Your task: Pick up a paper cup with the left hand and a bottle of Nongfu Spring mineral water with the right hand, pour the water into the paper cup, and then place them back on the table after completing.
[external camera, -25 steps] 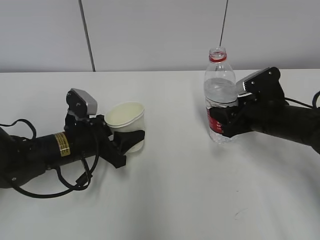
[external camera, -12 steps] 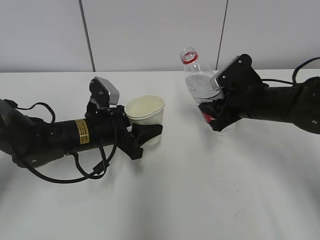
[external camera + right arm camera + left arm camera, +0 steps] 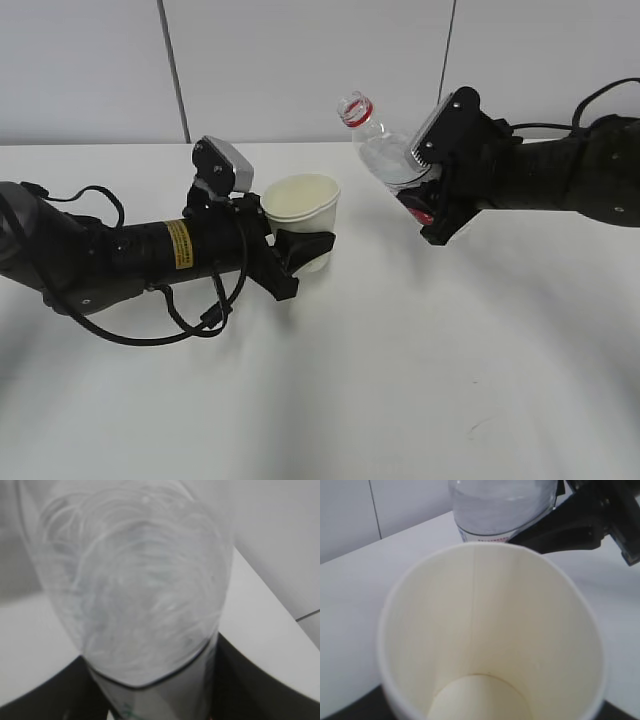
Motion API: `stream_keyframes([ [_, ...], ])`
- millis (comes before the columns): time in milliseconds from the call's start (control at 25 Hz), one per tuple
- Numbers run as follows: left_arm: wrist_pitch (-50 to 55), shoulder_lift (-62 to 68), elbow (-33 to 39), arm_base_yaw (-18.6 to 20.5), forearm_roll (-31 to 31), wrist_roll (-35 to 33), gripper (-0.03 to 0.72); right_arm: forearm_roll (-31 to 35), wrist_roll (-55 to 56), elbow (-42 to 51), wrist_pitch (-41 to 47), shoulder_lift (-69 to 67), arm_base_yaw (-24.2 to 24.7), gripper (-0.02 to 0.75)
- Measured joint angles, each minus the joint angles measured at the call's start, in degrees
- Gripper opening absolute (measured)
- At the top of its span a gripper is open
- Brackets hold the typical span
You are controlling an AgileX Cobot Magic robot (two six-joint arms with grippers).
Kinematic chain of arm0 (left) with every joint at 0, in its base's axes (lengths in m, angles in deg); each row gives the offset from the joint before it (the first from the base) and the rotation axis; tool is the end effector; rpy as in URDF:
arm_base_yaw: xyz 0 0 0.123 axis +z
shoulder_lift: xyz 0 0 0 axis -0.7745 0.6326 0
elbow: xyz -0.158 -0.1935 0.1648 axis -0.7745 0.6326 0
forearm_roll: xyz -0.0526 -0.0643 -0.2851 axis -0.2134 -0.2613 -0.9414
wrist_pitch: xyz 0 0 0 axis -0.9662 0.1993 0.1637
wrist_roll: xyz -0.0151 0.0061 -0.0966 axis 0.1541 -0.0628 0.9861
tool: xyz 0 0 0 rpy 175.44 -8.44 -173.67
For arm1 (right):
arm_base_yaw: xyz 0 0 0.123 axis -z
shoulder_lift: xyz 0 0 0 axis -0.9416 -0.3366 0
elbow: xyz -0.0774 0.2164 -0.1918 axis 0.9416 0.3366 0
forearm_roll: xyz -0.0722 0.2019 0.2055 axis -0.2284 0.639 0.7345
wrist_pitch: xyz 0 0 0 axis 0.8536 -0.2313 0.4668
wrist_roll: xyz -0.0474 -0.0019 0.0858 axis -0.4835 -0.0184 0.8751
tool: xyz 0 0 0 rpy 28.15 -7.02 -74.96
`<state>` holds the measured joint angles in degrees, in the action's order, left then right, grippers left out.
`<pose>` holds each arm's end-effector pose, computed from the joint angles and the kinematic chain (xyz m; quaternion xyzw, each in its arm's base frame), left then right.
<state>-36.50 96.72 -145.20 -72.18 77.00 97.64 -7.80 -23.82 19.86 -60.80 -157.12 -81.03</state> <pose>0.3741 -0.2112 0.0782 0.3714 0.6903 -0.3306 0.5256 0.4301 0.1061 0.1443 -0.4508 0.7453 -0.0301 0.4902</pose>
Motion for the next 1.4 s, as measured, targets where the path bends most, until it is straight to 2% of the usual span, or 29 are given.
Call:
stream_keyframes([
  [320, 0.1, 0.0, -0.1, 0.0, -1.1, 0.0, 0.365, -7.4, -0.3, -4.4, 7.2, 0.6, -1.4, 0.377],
  [840, 0.1, 0.0, -0.1, 0.0, -1.8, 0.0, 0.365, -16.4, -0.5, -8.4, 13.1, 1.6, -1.7, 0.377],
  [1160, 0.1, 0.0, -0.1, 0.0, -2.2, 0.0, 0.365, -22.7, -0.6, -10.4, 18.7, 1.7, -6.2, 0.377],
  [1400, 0.1, 0.1, -0.2, 0.0, -2.2, 0.0, 0.365, -24.7, -0.7, -11.9, 20.5, 1.7, -7.0, 0.377],
])
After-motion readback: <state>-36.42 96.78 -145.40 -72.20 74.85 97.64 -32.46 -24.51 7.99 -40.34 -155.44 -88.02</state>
